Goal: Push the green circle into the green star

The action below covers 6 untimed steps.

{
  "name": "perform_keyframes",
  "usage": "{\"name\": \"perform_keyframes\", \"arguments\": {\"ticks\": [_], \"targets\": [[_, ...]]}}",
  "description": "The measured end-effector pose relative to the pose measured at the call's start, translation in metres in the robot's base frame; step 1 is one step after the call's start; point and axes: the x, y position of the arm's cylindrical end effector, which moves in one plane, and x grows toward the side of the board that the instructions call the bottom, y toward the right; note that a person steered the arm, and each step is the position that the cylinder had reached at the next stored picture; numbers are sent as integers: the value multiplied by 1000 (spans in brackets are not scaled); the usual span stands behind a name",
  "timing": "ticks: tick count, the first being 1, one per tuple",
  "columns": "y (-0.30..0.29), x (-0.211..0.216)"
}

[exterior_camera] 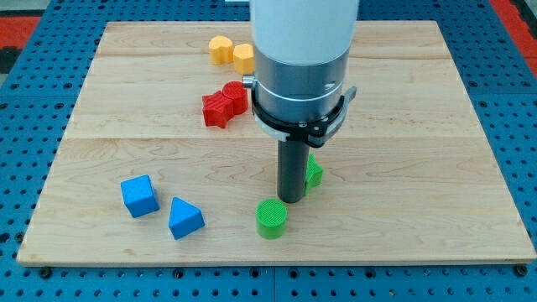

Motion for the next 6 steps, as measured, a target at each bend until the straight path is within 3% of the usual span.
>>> {"name": "perform_keyframes", "arguments": {"ticks": [3, 4, 5, 6], "targets": [[-61, 18], [-81, 57], [-27, 81], [-17, 44]]}}
